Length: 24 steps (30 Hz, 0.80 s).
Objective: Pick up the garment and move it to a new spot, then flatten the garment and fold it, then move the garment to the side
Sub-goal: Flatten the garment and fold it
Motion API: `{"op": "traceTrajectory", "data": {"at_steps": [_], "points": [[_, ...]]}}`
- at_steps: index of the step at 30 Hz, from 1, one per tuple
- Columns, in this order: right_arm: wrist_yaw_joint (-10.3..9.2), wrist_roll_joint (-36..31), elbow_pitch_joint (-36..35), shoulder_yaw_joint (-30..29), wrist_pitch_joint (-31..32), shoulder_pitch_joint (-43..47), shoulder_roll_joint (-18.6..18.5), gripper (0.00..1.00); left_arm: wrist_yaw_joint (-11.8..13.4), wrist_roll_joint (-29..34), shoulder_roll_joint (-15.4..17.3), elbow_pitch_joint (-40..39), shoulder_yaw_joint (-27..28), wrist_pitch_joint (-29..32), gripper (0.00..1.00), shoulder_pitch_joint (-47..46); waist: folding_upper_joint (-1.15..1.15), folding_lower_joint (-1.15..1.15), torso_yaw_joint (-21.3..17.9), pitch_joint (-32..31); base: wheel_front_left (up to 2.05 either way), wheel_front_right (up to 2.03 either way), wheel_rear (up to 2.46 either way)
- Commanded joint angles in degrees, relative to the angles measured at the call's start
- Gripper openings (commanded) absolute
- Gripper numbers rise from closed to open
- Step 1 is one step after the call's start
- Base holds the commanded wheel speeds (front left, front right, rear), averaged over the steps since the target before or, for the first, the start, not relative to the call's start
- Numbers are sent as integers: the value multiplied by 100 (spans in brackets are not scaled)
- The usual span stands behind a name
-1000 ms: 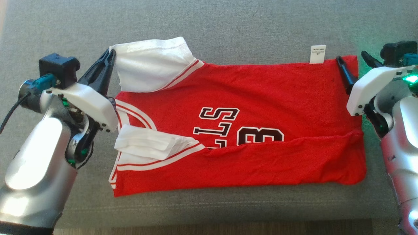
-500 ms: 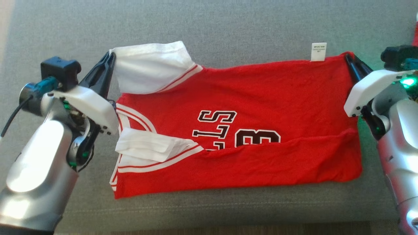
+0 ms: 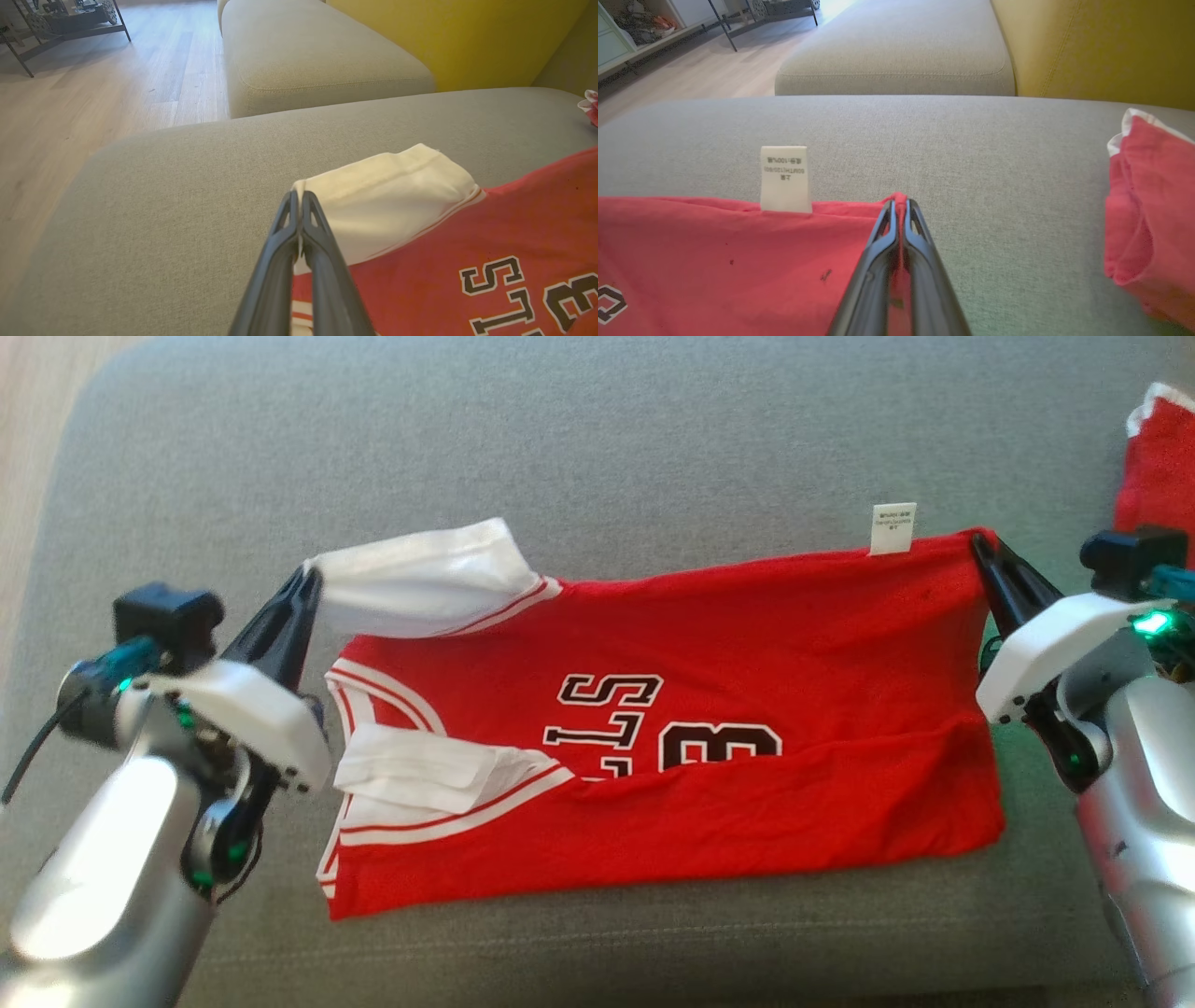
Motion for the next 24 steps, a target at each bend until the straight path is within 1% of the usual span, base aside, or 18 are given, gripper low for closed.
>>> {"op": "traceTrajectory", "data": {"at_steps": [1,5,11,19,20,24], "points": [[-2,55,-276,66,-13,33,-80,0,58,-66,284,-211,332,13,0,-64,0,0,-44,-65,0,0,0],[-2,170,-688,-42,74,299,-90,0,140,-149,472,-499,410,79,0,304,0,0,-110,-99,0,0,0],[-2,206,-1342,-172,401,791,-97,0,200,-196,638,-762,385,119,0,801,0,0,-175,-139,0,0,0],[-2,260,-2116,-336,1021,1434,-139,0,169,-195,887,-981,287,198,0,1272,0,0,-204,-231,0,0,0],[-2,260,-2116,-336,1021,1434,-139,0,169,-195,887,-981,287,198,0,1272,0,0,-204,-231,0,0,0],[-2,320,-2385,-371,1401,1723,-184,0,123,-196,1008,-1084,212,300,0,1428,0,0,-211,-291,0,0,0]]}}
